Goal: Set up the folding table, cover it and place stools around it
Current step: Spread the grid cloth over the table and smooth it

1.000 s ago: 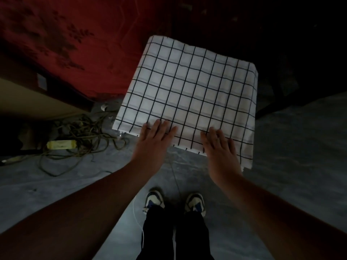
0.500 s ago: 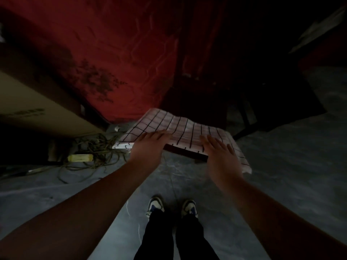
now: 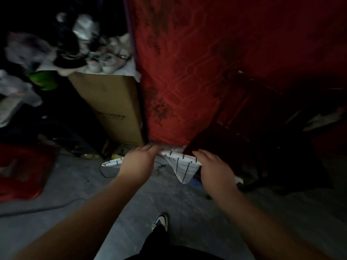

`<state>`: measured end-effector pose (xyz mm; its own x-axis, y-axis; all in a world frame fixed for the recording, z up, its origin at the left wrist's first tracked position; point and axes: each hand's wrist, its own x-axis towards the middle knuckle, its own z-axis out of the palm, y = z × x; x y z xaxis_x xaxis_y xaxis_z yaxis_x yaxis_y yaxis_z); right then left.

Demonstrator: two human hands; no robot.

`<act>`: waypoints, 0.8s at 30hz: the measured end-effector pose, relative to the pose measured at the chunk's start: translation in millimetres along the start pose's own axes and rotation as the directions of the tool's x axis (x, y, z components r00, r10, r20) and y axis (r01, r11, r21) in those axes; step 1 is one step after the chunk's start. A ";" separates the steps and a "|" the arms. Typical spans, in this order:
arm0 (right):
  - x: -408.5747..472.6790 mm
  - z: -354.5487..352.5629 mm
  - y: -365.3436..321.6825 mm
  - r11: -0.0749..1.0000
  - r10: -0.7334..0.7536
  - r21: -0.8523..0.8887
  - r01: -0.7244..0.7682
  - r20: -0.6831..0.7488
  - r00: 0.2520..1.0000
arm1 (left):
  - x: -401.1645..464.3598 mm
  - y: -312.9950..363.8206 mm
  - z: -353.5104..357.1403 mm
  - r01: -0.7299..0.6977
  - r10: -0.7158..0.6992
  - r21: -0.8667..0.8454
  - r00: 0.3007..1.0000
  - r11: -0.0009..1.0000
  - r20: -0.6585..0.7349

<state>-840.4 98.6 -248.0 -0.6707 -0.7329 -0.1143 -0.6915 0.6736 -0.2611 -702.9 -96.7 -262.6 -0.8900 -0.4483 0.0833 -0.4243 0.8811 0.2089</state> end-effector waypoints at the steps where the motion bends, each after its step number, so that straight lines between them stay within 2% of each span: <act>1: -6.5 -3.5 -6.6 0.998 -0.055 0.008 0.055 -0.013 0.998 | -15.5 -0.7 -10.0 0.036 -0.036 0.000 0.999 0.999 -0.025; 7: -47.1 -27.0 -37.2 0.939 -0.336 0.041 0.342 -0.101 0.936 | -115.1 19.7 -63.9 0.285 -0.281 -0.008 0.941 0.959 -0.190; 10: -74.6 -37.4 -58.1 0.880 -0.462 0.061 0.472 -0.126 0.878 | -174.4 37.9 -88.3 0.416 -0.415 -0.060 0.864 0.907 -0.284; 13: -102.4 -39.9 -89.4 0.823 -0.542 0.118 0.556 -0.131 0.830 | -233.5 48.9 -110.8 0.527 -0.527 -0.090 0.794 0.845 -0.303; 19: -163.3 -28.8 -164.7 0.660 -0.726 0.186 0.728 -0.095 0.681 | -347.7 53.8 -149.4 0.748 -0.737 -0.126 0.585 0.652 -0.339; 24: -223.5 -23.0 -235.3 0.506 -0.842 0.218 0.834 -0.083 0.533 | -443.4 53.1 -181.1 0.851 -0.849 -0.214 0.389 0.480 -0.358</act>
<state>-533.9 106.1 -138.9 0.2023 -0.9497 0.2390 -0.8512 -0.2912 -0.4366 -300.5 121.6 -112.1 0.0738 -0.9762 0.2041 -0.9252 0.0094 0.3794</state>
